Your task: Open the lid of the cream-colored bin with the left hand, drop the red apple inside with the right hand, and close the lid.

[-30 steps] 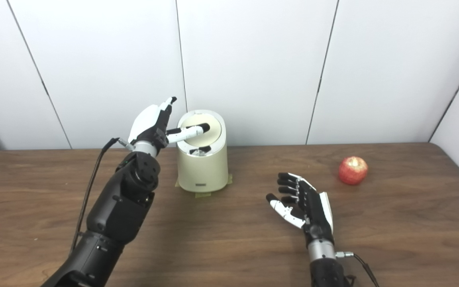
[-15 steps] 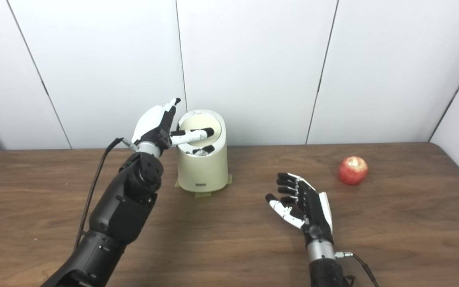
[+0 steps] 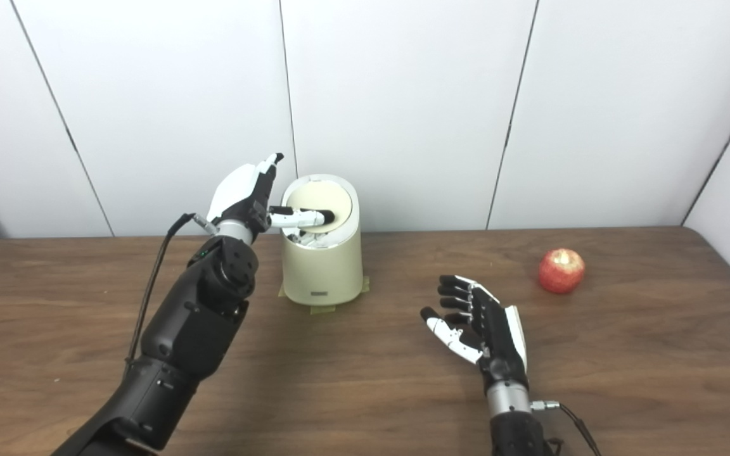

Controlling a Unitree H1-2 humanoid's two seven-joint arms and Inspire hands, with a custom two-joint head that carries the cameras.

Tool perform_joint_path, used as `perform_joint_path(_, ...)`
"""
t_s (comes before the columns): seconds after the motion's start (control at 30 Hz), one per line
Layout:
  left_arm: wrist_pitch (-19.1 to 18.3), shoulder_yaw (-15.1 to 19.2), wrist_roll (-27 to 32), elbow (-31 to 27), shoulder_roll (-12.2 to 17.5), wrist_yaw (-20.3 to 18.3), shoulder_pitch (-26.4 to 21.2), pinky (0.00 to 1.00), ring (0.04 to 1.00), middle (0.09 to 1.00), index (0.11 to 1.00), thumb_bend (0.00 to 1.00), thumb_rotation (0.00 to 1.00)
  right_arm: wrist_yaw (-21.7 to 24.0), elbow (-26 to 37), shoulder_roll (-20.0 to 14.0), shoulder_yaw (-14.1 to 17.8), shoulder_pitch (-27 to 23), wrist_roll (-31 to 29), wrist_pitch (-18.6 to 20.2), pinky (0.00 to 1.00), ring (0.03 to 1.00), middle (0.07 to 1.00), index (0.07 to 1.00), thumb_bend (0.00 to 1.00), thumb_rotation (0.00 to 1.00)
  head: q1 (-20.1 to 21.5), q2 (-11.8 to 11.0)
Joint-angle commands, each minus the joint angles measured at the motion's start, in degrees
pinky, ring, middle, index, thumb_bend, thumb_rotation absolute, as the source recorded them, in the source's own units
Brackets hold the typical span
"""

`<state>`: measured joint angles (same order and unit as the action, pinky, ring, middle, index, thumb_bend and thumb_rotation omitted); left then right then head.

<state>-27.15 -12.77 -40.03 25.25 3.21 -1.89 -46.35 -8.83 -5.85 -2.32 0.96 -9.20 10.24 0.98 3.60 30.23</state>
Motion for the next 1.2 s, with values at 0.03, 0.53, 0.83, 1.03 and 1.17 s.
perform_joint_path(0.03,0.28,-0.24,-1.35,-0.71,0.39,2.4,-3.61,1.0,1.0,1.0,1.0,0.85,0.46,-0.44,0.91,0.3,-0.35,-1.38,0.7,-1.43,0.59,0.689,0.708,0.703,0.26,0.21,-0.01,-0.04)
perform_joint_path(0.53,0.24,-1.13,-6.33,0.61,1.63,0.61,-3.79,1.0,1.0,1.0,1.0,0.92,0.2,-0.07,1.66,1.06,0.04,-1.21,-0.8,-0.54,0.6,0.696,0.713,0.703,0.28,0.19,0.16,0.23)
perform_joint_path(0.83,0.28,-6.81,-11.16,3.24,4.34,0.65,-4.2,1.0,1.0,1.0,1.0,1.0,0.07,-0.12,1.63,0.79,-0.18,-1.19,-0.23,-0.63,0.59,0.688,0.712,0.702,0.27,0.21,0.27,0.2)
perform_joint_path(1.03,0.31,-8.16,-11.73,4.3,4.84,1.27,-4.09,1.0,1.0,1.0,1.0,0.98,0.04,-0.07,1.9,0.92,-0.09,-1.02,-0.48,-0.57,0.6,0.693,0.712,0.704,0.28,0.23,0.55,0.32)
perform_joint_path(1.17,0.35,-8.26,-10.97,4.86,5.0,1.58,-4.01,1.0,1.0,1.0,1.0,0.98,0.04,-0.24,1.99,0.87,-0.18,-1.02,-0.1,-0.53,0.6,0.694,0.711,0.705,0.28,0.21,0.57,0.33)
